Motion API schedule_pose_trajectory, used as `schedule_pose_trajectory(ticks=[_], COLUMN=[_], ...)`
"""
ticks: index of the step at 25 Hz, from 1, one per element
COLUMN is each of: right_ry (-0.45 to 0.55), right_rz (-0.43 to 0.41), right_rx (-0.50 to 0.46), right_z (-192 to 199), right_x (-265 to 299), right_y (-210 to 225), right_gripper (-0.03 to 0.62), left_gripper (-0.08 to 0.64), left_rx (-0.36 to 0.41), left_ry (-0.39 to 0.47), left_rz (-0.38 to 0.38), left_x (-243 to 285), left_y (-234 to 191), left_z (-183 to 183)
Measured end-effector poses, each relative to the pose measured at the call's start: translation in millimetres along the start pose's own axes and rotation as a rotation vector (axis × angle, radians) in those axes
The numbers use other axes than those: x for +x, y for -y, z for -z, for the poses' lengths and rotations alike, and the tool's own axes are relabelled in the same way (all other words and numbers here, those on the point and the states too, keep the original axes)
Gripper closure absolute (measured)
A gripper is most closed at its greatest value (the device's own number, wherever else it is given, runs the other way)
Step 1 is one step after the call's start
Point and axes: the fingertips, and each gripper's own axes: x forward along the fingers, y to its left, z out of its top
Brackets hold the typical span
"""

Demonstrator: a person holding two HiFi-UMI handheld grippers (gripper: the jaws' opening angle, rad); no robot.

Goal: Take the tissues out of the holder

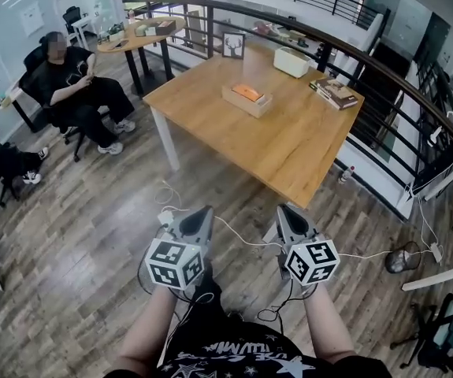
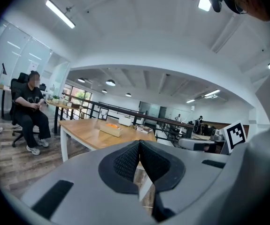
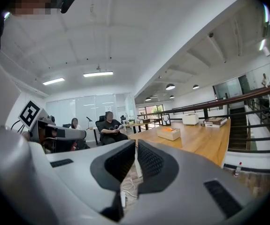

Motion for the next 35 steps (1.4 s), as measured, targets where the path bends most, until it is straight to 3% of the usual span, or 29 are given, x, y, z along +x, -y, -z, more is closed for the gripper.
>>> schedule_pose_trajectory(ticks=[8, 16, 23, 29, 35], right_ry=[-0.007, -0.025, -0.011, -0.002, -0.028], right_rz=[0.071, 0.087, 0.116, 0.148, 0.182], right_rx=[-0.012, -0.006, -0.006, -0.031, -0.033], right_z=[-17, -30, -47, -58, -54], right_x=[93, 193, 267, 311, 340], right_y=[43, 60, 66, 69, 89], right_gripper=[0.566, 0.566, 0.566, 0.566, 0.566], left_gripper=[0.548, 0.548, 0.548, 0.548, 0.548], left_rx=[-0.014, -0.03, 0.006, 0.0, 0.002], left_ry=[-0.007, -0.043, -0.028, -0.036, -0.045], left_rz=[0.059, 0.057, 0.09, 0.1, 0.111], left_x=[89, 158, 198, 222, 245], left_y=[-69, -158, -211, -255, -272], left_z=[-28, -58, -95, -104, -104])
